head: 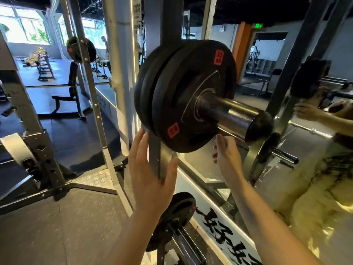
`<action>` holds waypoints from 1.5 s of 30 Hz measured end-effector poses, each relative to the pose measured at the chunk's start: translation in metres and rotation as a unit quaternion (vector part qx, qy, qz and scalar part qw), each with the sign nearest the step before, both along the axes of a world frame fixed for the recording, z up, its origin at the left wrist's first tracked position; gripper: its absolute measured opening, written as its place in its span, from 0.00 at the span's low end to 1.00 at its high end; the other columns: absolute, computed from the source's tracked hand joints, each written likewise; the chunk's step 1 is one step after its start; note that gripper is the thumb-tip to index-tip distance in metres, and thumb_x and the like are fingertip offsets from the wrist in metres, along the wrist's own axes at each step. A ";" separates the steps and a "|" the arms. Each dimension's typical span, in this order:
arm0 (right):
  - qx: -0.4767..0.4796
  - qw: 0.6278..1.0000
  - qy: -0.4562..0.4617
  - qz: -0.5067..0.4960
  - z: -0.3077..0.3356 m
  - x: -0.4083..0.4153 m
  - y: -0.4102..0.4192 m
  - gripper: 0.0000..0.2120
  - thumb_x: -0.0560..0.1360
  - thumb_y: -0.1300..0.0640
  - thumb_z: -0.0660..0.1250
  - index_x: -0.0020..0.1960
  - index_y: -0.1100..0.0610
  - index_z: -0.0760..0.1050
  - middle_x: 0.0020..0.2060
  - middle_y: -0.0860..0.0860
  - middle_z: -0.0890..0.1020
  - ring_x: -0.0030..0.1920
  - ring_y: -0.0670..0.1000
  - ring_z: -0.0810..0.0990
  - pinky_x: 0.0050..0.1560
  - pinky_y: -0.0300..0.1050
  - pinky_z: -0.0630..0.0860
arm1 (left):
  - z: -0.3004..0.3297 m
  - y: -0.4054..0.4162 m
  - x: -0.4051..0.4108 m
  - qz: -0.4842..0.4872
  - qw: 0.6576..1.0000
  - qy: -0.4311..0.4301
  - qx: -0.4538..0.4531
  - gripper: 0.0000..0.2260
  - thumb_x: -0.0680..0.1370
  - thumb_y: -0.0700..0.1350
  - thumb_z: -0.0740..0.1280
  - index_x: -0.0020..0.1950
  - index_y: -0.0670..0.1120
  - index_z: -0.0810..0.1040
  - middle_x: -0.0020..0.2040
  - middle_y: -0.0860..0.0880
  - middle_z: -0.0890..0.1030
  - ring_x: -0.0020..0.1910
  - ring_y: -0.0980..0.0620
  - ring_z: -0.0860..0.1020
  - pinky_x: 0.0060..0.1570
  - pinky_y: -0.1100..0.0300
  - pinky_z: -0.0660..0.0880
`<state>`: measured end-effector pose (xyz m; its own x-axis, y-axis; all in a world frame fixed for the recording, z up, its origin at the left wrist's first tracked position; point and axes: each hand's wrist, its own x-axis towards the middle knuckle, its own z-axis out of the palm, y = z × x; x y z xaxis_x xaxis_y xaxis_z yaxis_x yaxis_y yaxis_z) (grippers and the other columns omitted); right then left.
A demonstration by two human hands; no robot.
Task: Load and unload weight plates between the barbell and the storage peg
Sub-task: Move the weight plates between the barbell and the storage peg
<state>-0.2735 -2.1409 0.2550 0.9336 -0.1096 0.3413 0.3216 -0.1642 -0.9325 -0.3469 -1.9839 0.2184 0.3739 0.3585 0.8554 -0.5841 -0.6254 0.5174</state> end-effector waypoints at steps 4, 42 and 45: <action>-0.143 0.977 0.159 0.023 -0.062 0.001 -0.007 0.03 0.80 0.51 0.62 0.49 0.49 0.70 0.47 0.49 0.75 0.52 0.54 0.77 0.55 0.52 0.76 | -0.062 0.005 -0.005 0.000 0.995 0.097 0.026 0.27 0.76 0.56 0.64 0.71 0.47 0.62 0.71 0.44 0.67 0.69 0.50 0.67 0.62 0.54 0.72; -0.776 0.615 0.084 0.109 -0.179 -0.011 0.099 0.33 0.73 0.58 0.71 0.73 0.54 0.59 0.71 0.58 0.64 0.72 0.63 0.59 0.67 0.61 0.65 | -0.251 0.079 0.000 -0.164 0.690 0.703 -0.055 0.24 0.72 0.43 0.75 0.66 0.46 0.73 0.56 0.50 0.79 0.59 0.47 0.77 0.60 0.55 0.74; -0.778 0.615 0.063 0.111 -0.181 -0.015 0.100 0.33 0.73 0.57 0.71 0.73 0.53 0.59 0.71 0.57 0.63 0.74 0.62 0.57 0.69 0.62 0.62 | -0.257 0.075 -0.003 -0.130 0.697 0.705 -0.023 0.23 0.74 0.46 0.73 0.67 0.47 0.73 0.59 0.47 0.80 0.58 0.48 0.77 0.58 0.58 0.74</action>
